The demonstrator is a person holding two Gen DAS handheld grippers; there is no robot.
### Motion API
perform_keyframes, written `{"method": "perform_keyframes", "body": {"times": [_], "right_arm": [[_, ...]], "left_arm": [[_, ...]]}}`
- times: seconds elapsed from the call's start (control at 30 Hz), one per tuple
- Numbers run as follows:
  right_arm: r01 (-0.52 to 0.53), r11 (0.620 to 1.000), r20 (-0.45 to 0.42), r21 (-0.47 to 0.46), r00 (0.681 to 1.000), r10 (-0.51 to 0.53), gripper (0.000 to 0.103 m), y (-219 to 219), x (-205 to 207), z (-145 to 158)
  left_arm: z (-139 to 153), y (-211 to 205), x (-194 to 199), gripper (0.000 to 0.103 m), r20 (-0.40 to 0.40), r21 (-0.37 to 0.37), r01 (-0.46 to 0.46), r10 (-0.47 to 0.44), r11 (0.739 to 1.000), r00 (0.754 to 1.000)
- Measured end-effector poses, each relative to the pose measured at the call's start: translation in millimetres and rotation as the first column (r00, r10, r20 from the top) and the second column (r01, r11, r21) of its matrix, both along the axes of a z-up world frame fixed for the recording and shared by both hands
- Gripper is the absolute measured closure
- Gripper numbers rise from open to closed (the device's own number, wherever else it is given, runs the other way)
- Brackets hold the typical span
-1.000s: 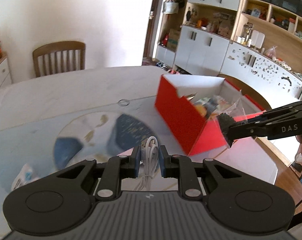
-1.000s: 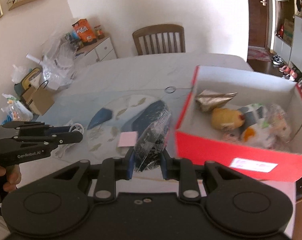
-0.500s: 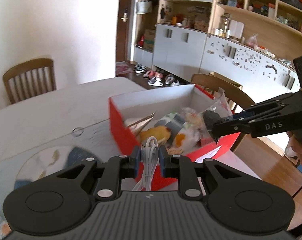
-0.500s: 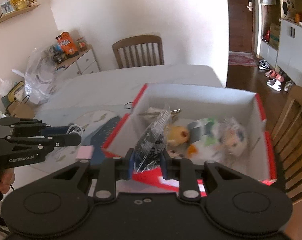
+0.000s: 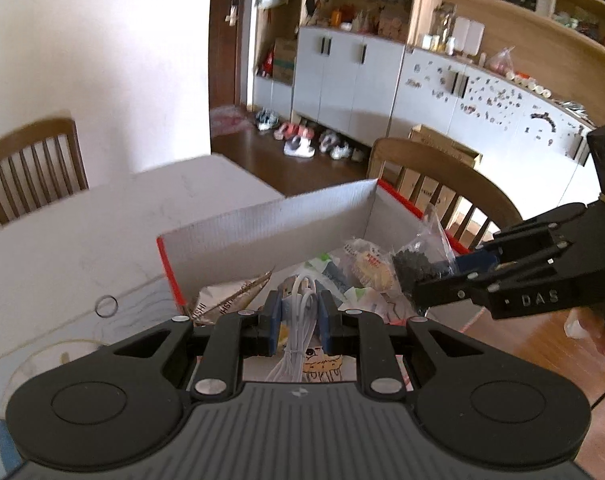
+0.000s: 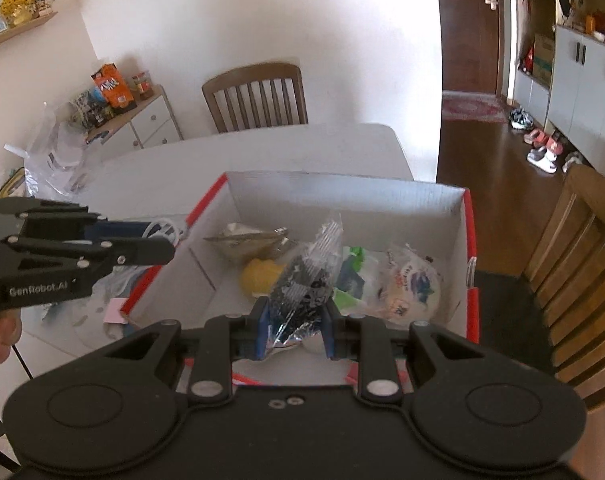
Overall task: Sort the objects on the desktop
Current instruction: 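Carry the white cable and seaweed bag with both tools into the red box, then open both tools to release the cable and seaweed bag in the box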
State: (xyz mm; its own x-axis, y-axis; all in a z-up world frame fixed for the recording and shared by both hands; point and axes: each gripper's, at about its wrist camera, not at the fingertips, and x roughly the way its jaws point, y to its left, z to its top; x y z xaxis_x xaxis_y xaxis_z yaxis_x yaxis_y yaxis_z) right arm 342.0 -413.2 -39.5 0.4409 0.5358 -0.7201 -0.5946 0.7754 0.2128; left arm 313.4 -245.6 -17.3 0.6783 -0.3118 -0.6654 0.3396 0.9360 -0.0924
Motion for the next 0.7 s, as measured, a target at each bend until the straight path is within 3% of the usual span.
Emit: {"method": "perform_keyframes", "body": {"times": [0.43, 0.7], "right_arm": [[-0.097, 0.992, -0.169, -0.08, 0.982, 0.083, 0.078, 15, 29, -40], [-0.126, 0.988, -0.261, -0.086, 0.96, 0.1, 0.077, 15, 42, -53]], "left_arm": [[-51, -25, 40, 0.085, -0.189, 0.15, 0.033, -0.004, 0.988, 0.982], [-63, -26, 50, 0.085, -0.286, 0.127, 0.042, -0.004, 0.991, 0.958]]}}
